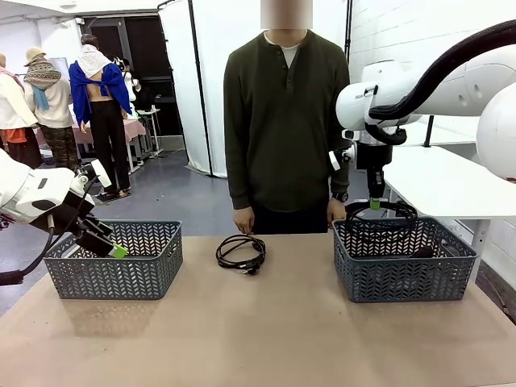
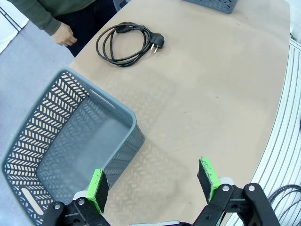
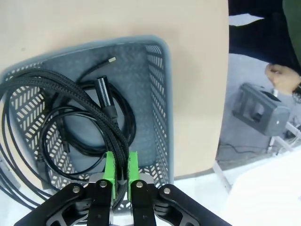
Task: Organize the cables according to human instructions.
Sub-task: Pick up a bundle of cables and place it in the basket indicated by the human.
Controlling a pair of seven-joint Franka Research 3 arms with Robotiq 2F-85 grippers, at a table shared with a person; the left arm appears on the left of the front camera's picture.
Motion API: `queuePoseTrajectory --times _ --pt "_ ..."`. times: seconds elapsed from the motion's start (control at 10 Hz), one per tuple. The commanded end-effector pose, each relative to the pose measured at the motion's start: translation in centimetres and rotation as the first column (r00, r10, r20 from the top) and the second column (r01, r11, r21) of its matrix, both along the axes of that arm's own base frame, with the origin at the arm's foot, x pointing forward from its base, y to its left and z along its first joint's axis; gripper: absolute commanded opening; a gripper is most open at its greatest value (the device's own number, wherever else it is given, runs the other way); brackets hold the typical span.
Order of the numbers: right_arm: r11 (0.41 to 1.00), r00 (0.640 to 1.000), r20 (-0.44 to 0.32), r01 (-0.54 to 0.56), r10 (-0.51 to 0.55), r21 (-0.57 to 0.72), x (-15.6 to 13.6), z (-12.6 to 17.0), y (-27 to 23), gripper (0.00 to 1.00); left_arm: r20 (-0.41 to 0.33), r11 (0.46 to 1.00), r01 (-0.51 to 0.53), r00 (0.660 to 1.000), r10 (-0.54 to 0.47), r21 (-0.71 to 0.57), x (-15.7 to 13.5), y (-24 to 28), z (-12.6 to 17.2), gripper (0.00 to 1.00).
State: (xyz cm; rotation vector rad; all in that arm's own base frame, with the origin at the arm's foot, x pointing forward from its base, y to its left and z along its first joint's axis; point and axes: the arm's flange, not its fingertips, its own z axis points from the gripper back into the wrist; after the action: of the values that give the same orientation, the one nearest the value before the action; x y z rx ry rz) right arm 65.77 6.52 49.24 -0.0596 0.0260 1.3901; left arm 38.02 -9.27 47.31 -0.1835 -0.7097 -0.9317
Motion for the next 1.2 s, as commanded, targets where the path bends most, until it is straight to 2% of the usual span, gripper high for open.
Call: queuePoseTrajectory --times 0.0,1.0,1.1 --pt "0.999 0.999 0.015 -0.032 0.031 0.027 1.4 0.2 -0.8 0.00 -0.001 1.000 0.000 1.000 0.000 -0.008 0.2 0.2 -0.2 1.00" --pt "0.998 1.000 0.002 0.014 -0.014 0.058 2.7 -0.9 -1.8 0.00 -0.001 1.000 0.000 1.000 0.000 -0.008 0.2 0.2 -0.2 1.00" --pt "0.998 1.000 -0.014 0.015 -0.014 0.062 2.8 -0.9 -1.8 0.20 -0.001 1.000 0.000 1.000 0.000 -0.008 0.2 0.2 -0.2 1.00"
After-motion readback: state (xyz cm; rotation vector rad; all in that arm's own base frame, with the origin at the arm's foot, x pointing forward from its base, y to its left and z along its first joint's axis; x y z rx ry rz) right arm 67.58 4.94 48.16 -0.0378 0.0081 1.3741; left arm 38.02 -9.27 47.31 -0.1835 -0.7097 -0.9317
